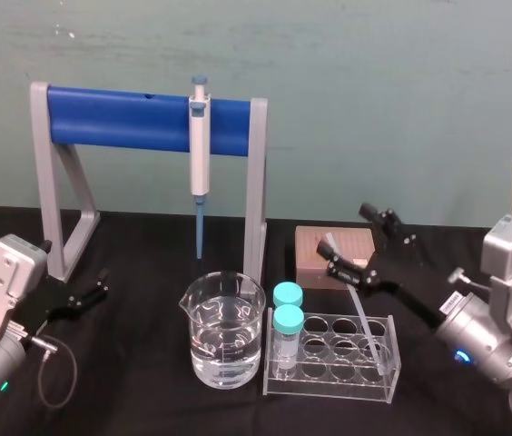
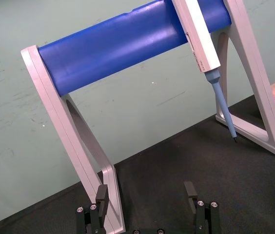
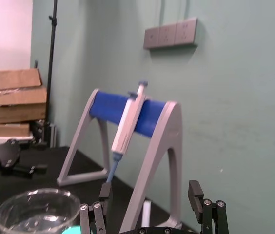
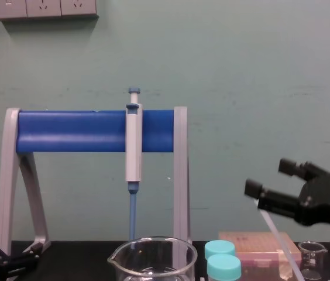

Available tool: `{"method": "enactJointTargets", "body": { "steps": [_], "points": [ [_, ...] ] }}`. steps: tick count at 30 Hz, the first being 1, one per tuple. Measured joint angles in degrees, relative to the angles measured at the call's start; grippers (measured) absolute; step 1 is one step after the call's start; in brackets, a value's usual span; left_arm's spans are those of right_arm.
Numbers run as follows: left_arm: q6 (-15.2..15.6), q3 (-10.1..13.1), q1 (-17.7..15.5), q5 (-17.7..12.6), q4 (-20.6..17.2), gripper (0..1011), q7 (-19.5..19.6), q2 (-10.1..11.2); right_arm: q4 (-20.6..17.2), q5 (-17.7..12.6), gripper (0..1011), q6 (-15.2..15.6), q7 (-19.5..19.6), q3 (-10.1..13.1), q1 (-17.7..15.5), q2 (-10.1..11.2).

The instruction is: Pick up the stirring rod with one hand, then place it down.

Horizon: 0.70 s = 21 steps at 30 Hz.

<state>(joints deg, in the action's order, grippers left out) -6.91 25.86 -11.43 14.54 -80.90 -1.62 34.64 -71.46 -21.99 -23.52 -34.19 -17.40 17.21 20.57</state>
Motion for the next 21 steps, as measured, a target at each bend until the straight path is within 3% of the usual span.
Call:
{"method": "enactJointTargets", "body": {
  "steps": [11,21],
  "points": [
    [0.0,0.0,0.0,0.0,0.0,1001,0.0,0.0,-6.3,1.7,1000,-0.9,6.4,4.4,-3.7,-0.2],
    [0.0,0.0,0.0,0.0,0.0,1000,0.0,0.0,-9.6,2.1,1000,6.7,10.7,8.0,-7.5,-0.1]
  ]
}}
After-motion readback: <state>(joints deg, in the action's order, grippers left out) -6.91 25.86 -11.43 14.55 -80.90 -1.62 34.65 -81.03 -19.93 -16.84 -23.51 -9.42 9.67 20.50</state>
